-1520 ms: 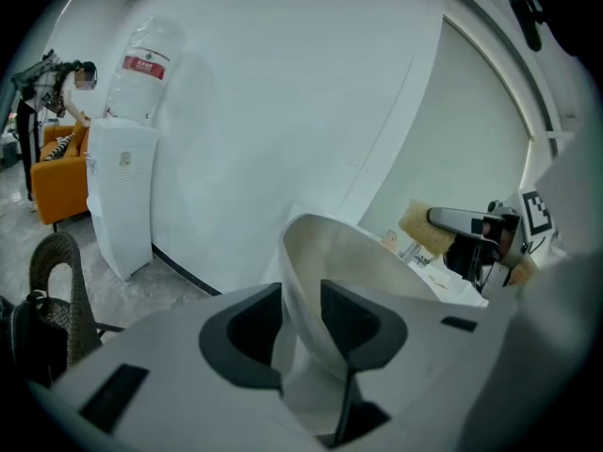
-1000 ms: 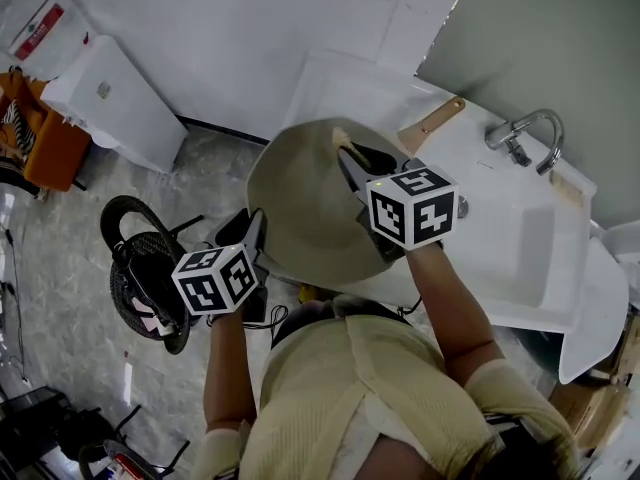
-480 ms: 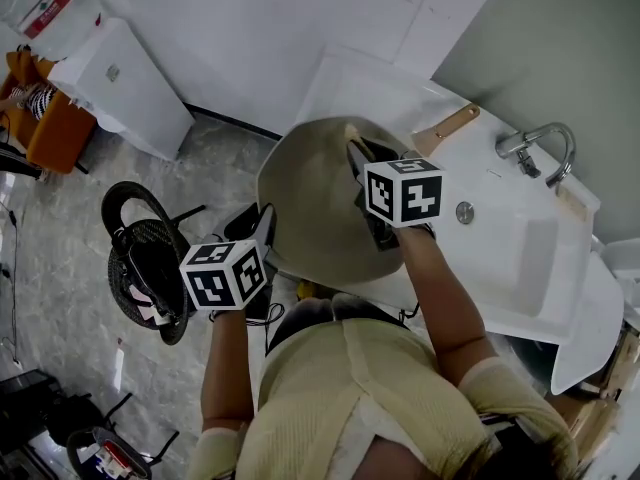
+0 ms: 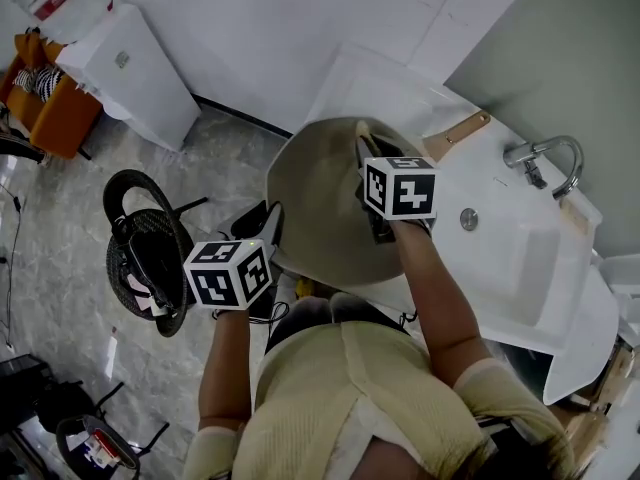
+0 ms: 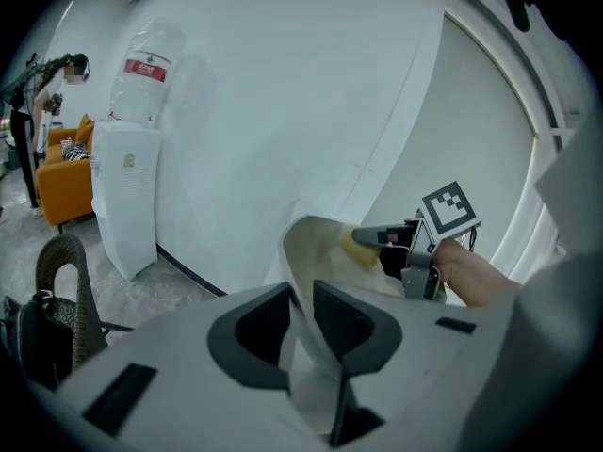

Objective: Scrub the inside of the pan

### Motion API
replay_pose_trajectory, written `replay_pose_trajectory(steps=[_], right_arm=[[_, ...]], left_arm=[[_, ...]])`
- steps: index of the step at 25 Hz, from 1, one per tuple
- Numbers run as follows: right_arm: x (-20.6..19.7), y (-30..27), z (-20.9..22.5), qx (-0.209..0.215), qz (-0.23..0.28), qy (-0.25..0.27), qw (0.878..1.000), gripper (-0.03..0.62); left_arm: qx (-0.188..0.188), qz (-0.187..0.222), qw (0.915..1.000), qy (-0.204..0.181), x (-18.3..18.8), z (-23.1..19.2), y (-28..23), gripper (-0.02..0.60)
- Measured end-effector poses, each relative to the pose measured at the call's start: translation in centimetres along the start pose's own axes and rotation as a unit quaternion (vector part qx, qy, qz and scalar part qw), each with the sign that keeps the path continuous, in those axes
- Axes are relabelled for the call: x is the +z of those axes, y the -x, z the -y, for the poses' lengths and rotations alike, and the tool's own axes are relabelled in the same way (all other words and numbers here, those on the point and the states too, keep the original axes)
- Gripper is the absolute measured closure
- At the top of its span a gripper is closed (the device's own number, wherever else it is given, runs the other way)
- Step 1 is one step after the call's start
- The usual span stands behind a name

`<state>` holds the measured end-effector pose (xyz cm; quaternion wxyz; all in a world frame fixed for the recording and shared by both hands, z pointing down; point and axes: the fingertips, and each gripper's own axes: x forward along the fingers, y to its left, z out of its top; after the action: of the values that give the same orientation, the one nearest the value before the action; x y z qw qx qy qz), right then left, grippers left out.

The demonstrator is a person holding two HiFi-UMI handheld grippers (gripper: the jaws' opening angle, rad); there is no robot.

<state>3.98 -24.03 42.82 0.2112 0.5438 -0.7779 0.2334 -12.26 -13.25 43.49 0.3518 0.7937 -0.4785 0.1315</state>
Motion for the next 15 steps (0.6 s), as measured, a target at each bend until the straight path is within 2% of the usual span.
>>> replay_pose_trajectory(steps=[5,15], right_arm=[[-0.6,-1.3,-0.3,0.000,-0.009,0.001,1.000,0.539],[-0.9,-2.7,-3.2,0.036,-0.010,0.034,0.999,0.539]], left_arm=[[-0.003,0.004,1.0000,0.006,0.0,-0.1,0.1,0.456],[-0.009,0.007,0.9999,0.008,0.0,0.1,0.0,0.456]])
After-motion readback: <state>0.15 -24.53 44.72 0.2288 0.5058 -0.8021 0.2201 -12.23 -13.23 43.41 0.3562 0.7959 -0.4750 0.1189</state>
